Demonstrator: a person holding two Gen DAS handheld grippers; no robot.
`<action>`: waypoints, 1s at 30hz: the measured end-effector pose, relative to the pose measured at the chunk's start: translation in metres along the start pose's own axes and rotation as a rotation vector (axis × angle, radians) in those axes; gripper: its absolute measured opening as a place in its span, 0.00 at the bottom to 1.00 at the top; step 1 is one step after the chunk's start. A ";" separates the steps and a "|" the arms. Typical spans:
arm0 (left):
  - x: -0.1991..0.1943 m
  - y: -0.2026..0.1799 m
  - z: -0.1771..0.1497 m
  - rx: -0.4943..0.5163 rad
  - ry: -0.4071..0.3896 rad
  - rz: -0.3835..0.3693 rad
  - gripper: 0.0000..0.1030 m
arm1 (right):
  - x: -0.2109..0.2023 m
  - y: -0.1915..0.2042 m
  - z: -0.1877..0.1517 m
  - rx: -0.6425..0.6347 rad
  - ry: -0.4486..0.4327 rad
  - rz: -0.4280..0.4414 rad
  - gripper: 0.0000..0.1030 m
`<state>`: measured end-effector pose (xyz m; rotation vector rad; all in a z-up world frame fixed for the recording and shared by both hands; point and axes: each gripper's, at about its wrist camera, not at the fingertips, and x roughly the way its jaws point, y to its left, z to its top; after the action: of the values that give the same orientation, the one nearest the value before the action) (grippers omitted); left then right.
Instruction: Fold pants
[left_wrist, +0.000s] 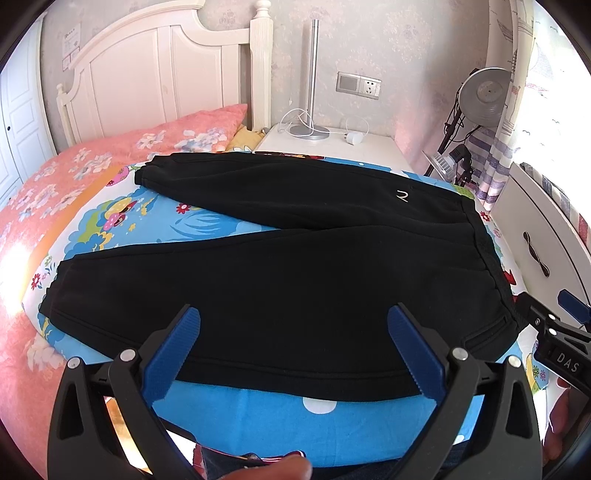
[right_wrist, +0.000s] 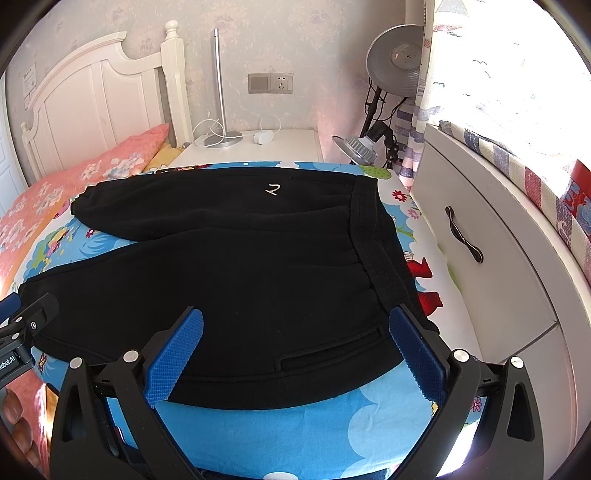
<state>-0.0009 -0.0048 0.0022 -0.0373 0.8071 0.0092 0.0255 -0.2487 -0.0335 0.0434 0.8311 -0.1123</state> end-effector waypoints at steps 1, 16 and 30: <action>0.000 0.000 0.000 0.000 0.001 0.000 0.99 | 0.000 0.000 0.000 0.000 0.000 0.000 0.95; 0.000 0.001 0.000 -0.001 0.001 -0.001 0.99 | 0.000 0.000 -0.001 0.000 0.000 0.001 0.95; 0.002 -0.003 -0.007 -0.012 0.009 -0.022 0.99 | 0.004 -0.001 -0.006 0.005 0.005 0.001 0.95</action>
<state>-0.0048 -0.0085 -0.0041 -0.0573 0.8156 -0.0069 0.0234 -0.2491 -0.0404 0.0492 0.8355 -0.1134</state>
